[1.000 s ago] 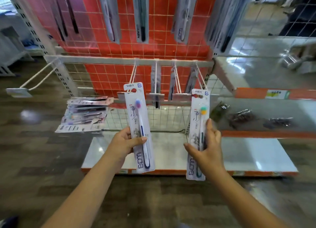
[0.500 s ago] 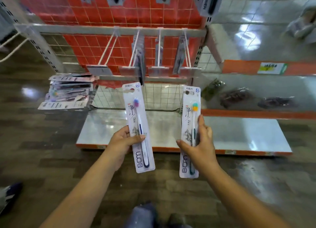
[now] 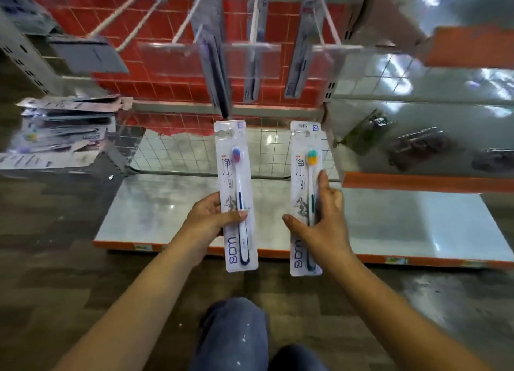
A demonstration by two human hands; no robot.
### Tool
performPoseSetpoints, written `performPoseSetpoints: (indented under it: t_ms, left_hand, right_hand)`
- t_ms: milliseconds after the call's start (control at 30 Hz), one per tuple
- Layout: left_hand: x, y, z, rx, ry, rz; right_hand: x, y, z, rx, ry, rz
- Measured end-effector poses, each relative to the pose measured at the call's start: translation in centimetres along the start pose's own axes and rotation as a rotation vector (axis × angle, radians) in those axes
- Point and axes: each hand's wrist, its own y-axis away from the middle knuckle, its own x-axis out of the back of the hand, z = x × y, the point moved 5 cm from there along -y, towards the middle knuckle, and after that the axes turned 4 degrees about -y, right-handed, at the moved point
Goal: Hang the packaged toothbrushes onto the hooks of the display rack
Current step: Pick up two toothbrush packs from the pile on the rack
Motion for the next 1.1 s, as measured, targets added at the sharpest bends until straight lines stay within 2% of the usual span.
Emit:
performPoseSetpoints:
  t_ms: [233, 400, 633, 833, 1100]
  left_hand:
    - [-0.1, -12.8, -2.2, -0.295, -0.016, -0.021]
    - [-0.6, -16.3, -2.5, -0.534, -0.009, -0.064]
    - [-0.6, -16.5, -0.9, -0.560, -0.031, -0.073]
    - [-0.9, -16.9, 1.2, -0.658, -0.092, -0.042]
    - [-0.9, -15.9, 5.9, -0.769, -0.122, -0.133]
  right_hand:
    - [-3.1, -9.8, 5.8, 0.282, 0.030, 0.184]
    - [-3.7, -12.1, 8.5, 0.409, 0.004, 0.307]
    - [-3.0, -13.3, 7.1, 0.439, -0.046, 0.344]
    - [-3.4, -16.1, 7.1, 0.540, -0.191, 0.365]
    - [-3.8, -16.5, 4.7, 0.621, -0.186, 0.346]
